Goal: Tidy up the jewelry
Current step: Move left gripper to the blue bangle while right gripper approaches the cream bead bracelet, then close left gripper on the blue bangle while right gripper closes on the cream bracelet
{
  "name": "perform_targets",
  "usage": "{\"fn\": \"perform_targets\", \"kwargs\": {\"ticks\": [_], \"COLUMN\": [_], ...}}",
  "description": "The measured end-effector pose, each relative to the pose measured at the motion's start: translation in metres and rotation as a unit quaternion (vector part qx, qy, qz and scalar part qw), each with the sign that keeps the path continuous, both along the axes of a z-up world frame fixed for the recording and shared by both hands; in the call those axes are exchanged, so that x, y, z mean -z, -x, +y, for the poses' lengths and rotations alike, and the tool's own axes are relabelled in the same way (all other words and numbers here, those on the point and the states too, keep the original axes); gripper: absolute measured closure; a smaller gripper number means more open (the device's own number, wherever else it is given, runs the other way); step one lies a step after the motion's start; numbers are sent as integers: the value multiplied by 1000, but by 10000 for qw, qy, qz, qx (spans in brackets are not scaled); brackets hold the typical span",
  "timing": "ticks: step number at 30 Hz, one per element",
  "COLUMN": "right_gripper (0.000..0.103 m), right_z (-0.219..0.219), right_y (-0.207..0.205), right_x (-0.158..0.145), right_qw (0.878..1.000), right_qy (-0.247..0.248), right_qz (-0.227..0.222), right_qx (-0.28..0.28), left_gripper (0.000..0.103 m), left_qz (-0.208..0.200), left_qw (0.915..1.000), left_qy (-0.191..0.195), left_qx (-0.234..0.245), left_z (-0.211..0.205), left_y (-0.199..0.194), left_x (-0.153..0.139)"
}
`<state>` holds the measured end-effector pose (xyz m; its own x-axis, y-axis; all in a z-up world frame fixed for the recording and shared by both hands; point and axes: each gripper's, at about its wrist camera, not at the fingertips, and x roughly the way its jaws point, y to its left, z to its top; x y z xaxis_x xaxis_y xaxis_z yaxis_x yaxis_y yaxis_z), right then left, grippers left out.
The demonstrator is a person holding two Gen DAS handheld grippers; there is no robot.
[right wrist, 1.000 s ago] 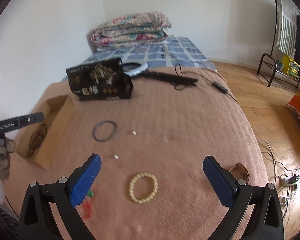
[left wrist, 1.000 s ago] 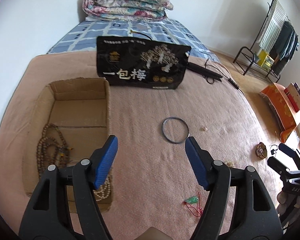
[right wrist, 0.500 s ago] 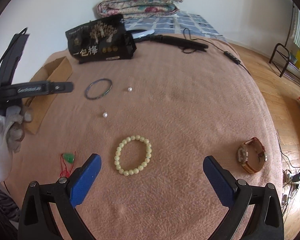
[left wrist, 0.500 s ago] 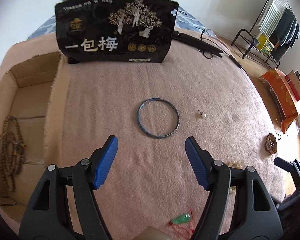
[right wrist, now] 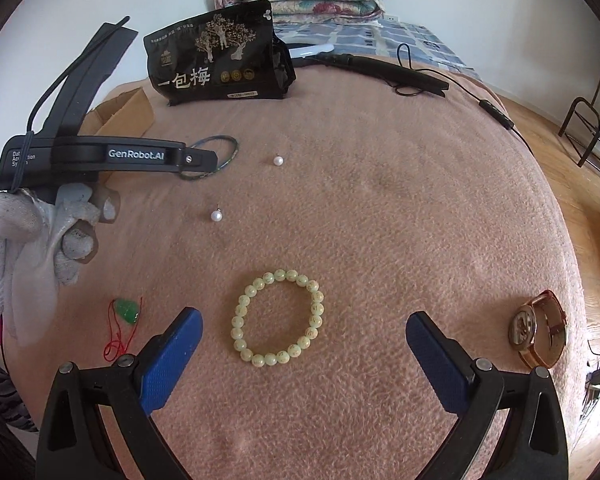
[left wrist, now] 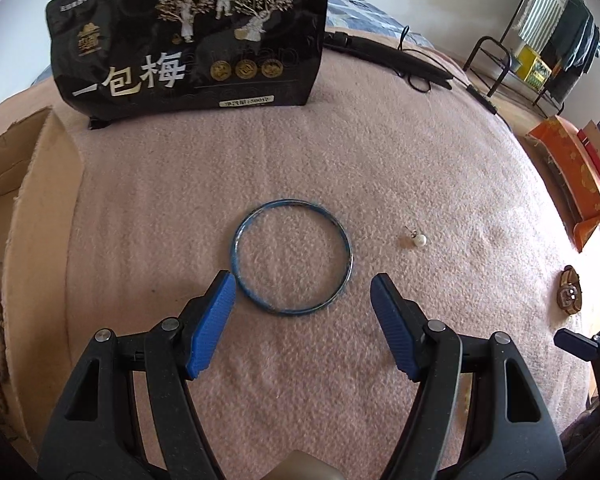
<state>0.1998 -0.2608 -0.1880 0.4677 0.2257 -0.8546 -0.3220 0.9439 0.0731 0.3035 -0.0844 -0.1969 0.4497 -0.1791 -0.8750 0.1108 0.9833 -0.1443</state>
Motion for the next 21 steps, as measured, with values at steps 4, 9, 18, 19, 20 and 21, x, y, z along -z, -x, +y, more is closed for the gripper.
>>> {"fn": "perform_targets", "kwargs": {"ticks": [4, 9, 18, 19, 20, 21], "right_gripper": [0, 0, 0, 0, 0, 1], "right_z": [-2, 0, 1, 2, 4, 6], "right_y": [-3, -6, -13, -14, -15, -16], "right_x": [2, 4, 17, 18, 20, 22], "right_qw": [10000, 10000, 9995, 9994, 9992, 9990], "right_qy": [-38, -48, -119, -111, -98, -85], "right_qz": [-17, -2, 270, 319, 376, 424], "right_qx": [17, -43, -55, -66, -82, -102], "left_gripper": [31, 22, 20, 20, 21, 22], "left_qz": [-23, -121, -65, -67, -76, -89], "left_qw": [9994, 9983, 9991, 9992, 9993, 9992], "left_qy": [-331, -559, -387, -352, -342, -352], "left_qx": [5, -111, -137, -153, -154, -150], "left_z": [-7, -6, 1, 2, 2, 2], "left_y": [-6, -10, -18, -18, -18, -17], "left_x": [7, 10, 17, 17, 17, 17]}}
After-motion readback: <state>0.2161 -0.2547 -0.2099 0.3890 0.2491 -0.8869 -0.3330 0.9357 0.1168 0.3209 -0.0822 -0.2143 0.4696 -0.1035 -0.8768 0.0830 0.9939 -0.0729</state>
